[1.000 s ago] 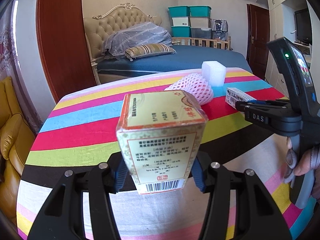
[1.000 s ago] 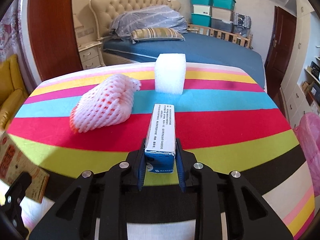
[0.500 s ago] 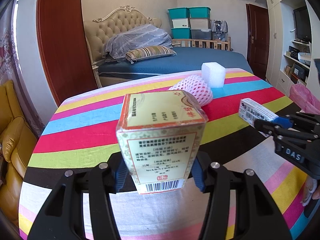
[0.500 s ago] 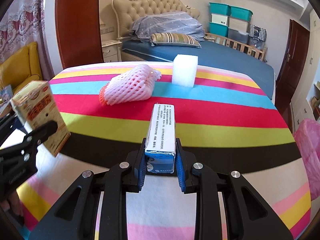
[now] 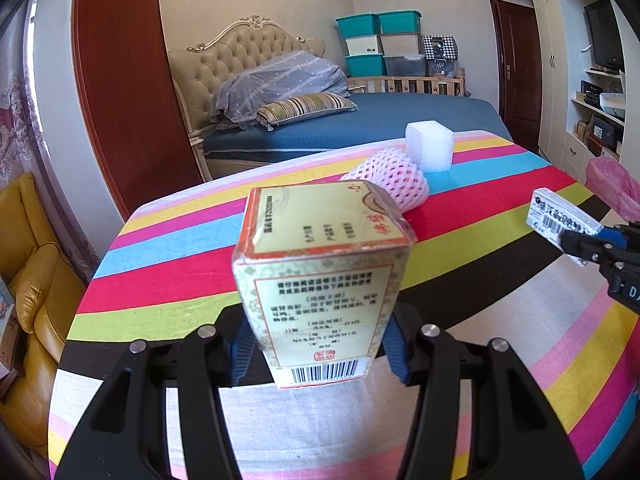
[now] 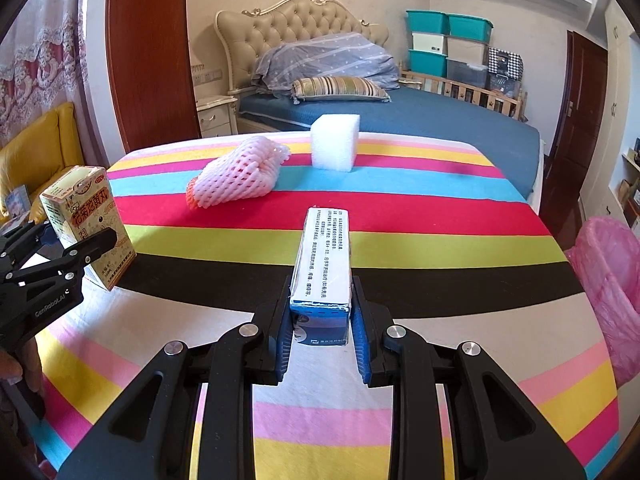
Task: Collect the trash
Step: 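Lift both boxes off the table and turn toward the pink wastebasket, then hold both boxes over the pink wastebasket and open both grippers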
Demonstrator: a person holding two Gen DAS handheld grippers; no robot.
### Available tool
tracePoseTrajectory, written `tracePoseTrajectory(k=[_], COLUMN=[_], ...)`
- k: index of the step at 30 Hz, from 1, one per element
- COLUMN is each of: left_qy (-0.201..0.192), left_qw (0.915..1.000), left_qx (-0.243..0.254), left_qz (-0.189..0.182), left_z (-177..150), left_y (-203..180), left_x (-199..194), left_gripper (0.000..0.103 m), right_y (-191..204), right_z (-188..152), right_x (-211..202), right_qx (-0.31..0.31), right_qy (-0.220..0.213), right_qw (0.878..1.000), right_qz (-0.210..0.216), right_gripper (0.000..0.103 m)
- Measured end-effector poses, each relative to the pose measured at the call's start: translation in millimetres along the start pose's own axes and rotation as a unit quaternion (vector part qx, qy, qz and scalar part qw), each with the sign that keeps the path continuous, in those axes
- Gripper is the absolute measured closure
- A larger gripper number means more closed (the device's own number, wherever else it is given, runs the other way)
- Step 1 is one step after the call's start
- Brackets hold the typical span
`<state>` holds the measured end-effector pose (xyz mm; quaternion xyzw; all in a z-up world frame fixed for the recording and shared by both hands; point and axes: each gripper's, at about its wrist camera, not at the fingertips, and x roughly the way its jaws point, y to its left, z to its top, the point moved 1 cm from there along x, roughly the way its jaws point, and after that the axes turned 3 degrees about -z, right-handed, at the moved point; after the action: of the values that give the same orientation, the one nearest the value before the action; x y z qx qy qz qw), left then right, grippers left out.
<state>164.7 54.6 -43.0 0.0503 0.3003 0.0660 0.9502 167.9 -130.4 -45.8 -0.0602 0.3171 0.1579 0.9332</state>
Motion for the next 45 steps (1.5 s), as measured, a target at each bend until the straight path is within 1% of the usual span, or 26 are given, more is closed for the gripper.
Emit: tracePoseTrajectory(k=[2,7,13,16,19,22,26,32,36,41,45], left_qy=[-0.005,-0.017,-0.022,-0.019,-0.018,-0.016,-0.006,0.002,0.006,0.017,0.023], left_qw=[1.0,0.9997,0.9992,0.9984,0.9977,0.9965,0.994,0.9864,0.9808,0.972,0.9632], left_qx=[0.005,0.017,0.009,0.007,0.015,0.024,0.045,0.087,0.102,0.119,0.135], left_qz=[0.004,0.002,-0.032,-0.053,-0.064,-0.078,-0.099,-0.14,-0.166,-0.202,-0.231], left_z=[-0.3,-0.4,-3.3,-5.3,-7.0,-7.8,-9.1,-3.7,3.8,14.1,24.5], left_y=[-2.3,-6.2,-10.6,-17.0,-26.6,-40.2,-65.0,-110.3,-138.3,-179.3,-213.4], left_x=[-1.9,-6.9,-15.4,-19.0,-22.7,-25.4,-27.7,-28.8,-26.3,-18.6,-14.5], left_gripper=[0.051,0.051,0.051,0.051,0.051,0.051,0.051,0.05,0.05,0.05,0.05], right_y=[-3.8,-14.4,-29.1,-32.6,-35.2,-43.6,-56.7,-88.6,-109.9,-139.5,-165.3], right_z=[-1.7,-5.5,-10.1,-14.9,-23.8,-31.2,-34.8,-38.4,-41.0,-46.3,-48.8], right_x=[-4.0,-12.9,-22.6,-28.9,-31.5,-33.1,-42.5,-56.1,-61.8,-70.8,-80.4], right_qx=[-0.001,-0.002,0.006,-0.003,-0.017,-0.01,-0.004,0.023,0.036,0.052,0.062], right_qy=[-0.006,-0.016,-0.025,-0.032,-0.034,-0.03,-0.039,-0.05,-0.051,-0.055,-0.06], right_qw=[1.0,1.0,1.0,0.999,0.999,0.999,0.999,0.998,0.997,0.996,0.993], right_qz=[-0.002,-0.001,-0.001,-0.008,-0.017,-0.012,-0.015,-0.026,-0.038,-0.056,-0.076], right_gripper=[0.078,0.078,0.078,0.078,0.078,0.078,0.078,0.078,0.078,0.078,0.078])
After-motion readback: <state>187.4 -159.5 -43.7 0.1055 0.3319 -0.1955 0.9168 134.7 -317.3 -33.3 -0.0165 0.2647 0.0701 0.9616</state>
